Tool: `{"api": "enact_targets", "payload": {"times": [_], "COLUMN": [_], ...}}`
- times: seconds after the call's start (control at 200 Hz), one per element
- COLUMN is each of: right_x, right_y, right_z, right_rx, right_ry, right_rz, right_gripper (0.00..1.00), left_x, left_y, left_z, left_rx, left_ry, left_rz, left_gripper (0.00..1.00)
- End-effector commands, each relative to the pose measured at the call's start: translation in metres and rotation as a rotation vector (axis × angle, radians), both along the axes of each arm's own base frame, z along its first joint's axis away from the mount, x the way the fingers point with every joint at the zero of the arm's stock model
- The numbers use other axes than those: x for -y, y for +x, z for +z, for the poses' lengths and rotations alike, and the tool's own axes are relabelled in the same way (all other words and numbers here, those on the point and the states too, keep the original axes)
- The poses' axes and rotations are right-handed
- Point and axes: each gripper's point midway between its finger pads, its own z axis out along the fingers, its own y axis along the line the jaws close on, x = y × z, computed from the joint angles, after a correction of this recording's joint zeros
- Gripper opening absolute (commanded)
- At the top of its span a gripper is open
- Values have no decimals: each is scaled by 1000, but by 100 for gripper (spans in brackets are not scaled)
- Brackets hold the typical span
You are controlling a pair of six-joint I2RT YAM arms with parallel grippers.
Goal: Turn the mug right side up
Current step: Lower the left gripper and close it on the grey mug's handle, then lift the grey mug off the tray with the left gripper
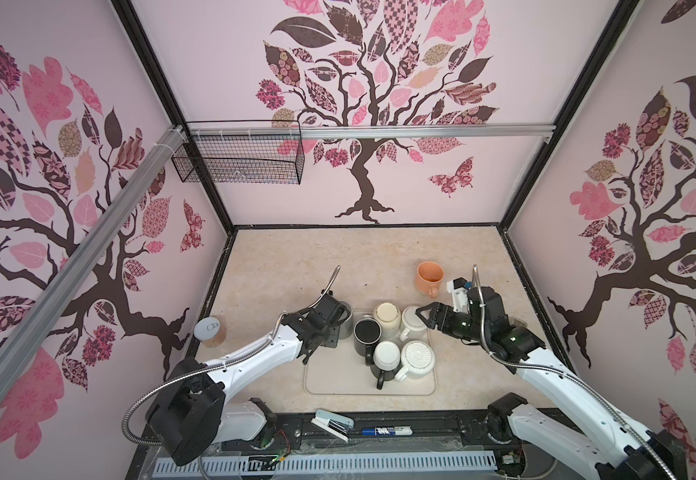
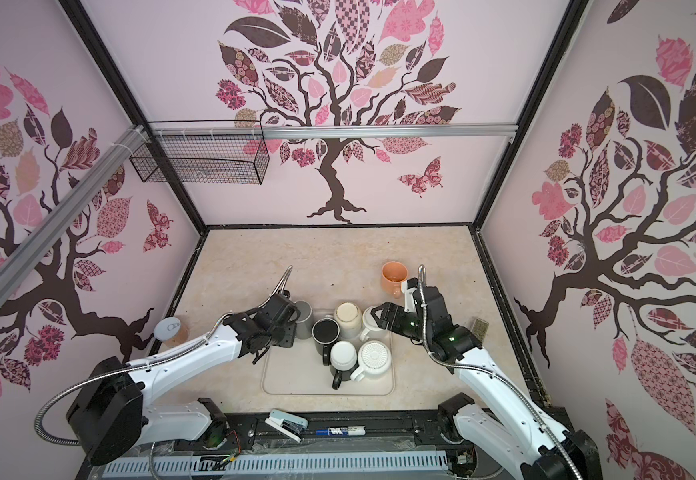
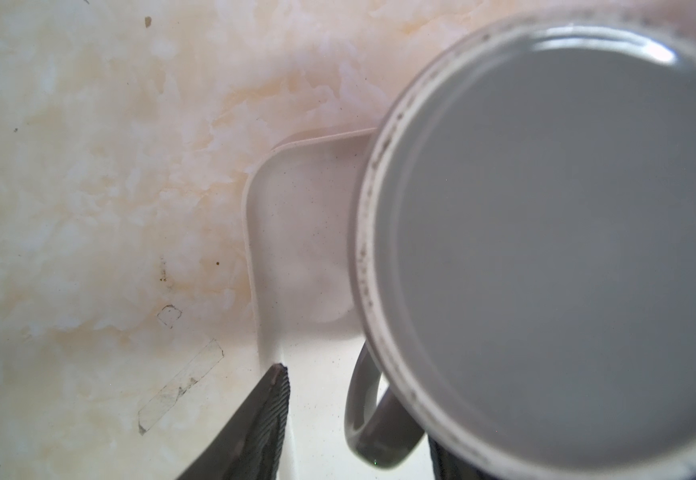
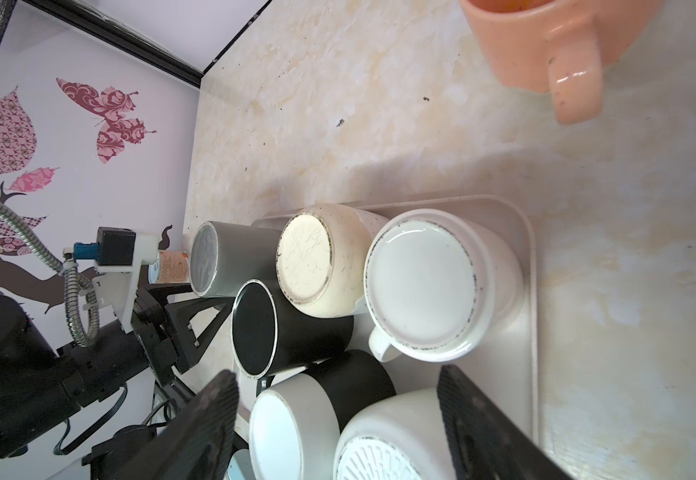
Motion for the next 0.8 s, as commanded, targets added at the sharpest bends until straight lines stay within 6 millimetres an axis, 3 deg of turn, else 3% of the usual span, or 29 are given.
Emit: {"api": "enact_targets", "payload": {"times": [0.0,0.48,0.795], "right_x": [1,4,5], "right_y": [3,-1,-1], "right_z": [4,5,-1], "right_rx": [24,29,24], "right_ry": [4,4,6], "right_rz": [-8,-22,-25], "right_gripper": [79,79,79], "left_x": [13,36,27], "left_y": [17,2,4], "left_z": [24,26,12], "left_rx": [89,65,66], "left_ry": [-53,-174,-94], "left_rz": [-7,-59,-41], "left_gripper": [51,39,39]}}
